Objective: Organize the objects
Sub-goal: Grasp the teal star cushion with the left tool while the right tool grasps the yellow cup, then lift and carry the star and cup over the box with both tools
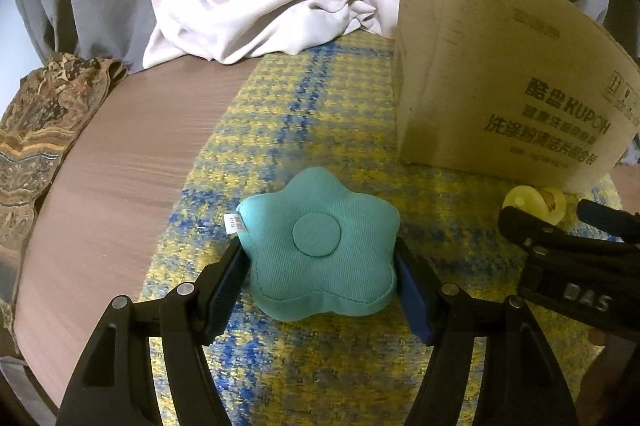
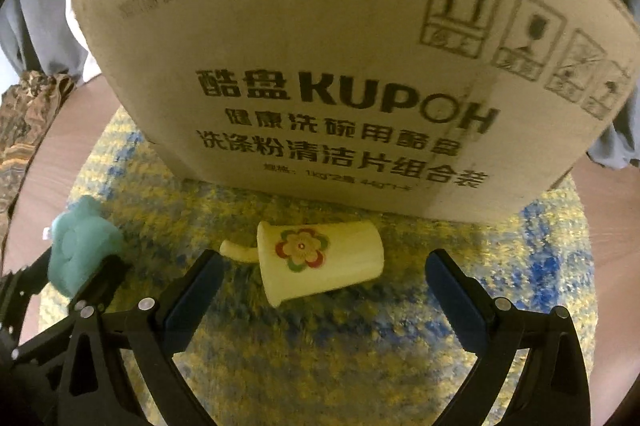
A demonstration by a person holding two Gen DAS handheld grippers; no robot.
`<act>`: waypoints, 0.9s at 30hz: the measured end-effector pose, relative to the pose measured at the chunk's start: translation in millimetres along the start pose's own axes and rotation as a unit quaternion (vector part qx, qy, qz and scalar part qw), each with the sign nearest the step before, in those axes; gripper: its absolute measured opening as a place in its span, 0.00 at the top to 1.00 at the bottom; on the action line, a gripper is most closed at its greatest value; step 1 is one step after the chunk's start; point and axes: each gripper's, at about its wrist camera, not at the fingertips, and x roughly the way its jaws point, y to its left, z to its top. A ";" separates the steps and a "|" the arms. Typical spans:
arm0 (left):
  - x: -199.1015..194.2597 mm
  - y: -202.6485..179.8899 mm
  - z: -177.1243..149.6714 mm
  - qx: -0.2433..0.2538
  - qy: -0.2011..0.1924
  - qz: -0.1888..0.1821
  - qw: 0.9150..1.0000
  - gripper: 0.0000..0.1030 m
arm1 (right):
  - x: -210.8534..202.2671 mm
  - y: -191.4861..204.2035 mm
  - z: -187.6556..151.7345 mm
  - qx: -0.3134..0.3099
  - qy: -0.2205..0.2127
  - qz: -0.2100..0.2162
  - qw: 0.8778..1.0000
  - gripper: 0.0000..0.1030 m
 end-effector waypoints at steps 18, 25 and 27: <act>-8.1 7.6 -1.1 -0.012 -0.006 0.001 1.000 0.33 | -4.0 15.9 -5.1 -0.001 -0.002 -0.007 1.000 0.40; -22.5 2.1 4.1 -0.009 -0.020 -0.005 1.000 0.33 | -33.5 13.3 -9.2 -0.003 -0.020 -0.020 1.000 0.40; -26.8 -1.6 6.1 -0.006 -0.024 -0.007 1.000 0.33 | -42.1 10.6 -10.6 -0.002 -0.026 -0.023 0.999 0.40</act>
